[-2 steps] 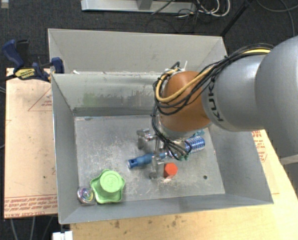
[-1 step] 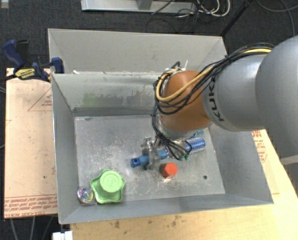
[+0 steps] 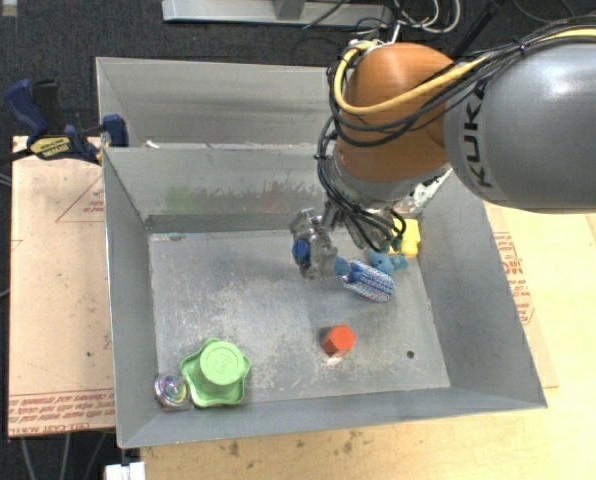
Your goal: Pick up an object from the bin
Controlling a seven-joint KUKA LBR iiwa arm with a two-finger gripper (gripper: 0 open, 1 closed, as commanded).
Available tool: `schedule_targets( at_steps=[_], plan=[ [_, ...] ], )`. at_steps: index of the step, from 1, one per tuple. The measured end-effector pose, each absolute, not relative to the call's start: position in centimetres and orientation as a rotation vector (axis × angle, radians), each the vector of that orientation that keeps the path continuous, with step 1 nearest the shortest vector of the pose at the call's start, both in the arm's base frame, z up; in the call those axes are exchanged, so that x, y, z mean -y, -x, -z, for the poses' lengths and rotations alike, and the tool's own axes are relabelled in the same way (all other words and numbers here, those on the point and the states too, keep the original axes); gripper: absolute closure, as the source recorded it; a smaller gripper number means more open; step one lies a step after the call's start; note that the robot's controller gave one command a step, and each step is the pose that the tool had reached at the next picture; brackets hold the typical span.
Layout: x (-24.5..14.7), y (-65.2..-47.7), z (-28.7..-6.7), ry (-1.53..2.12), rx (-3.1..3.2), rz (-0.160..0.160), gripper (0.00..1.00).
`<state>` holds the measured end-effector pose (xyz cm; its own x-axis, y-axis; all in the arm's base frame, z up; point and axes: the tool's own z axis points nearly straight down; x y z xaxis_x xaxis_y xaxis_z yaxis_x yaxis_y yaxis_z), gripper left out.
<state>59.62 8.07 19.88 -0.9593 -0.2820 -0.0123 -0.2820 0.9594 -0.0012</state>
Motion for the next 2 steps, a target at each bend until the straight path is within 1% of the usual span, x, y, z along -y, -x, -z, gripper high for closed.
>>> schedule_targets(
  at_steps=[1, 2],
  plan=[
    [-8.0, -59.4, -19.4, 0.446, -3.107, -0.002, 0.00],
    [-7.0, -57.8, -8.0, 0.479, -3.113, -0.004, 0.00]
  ],
)
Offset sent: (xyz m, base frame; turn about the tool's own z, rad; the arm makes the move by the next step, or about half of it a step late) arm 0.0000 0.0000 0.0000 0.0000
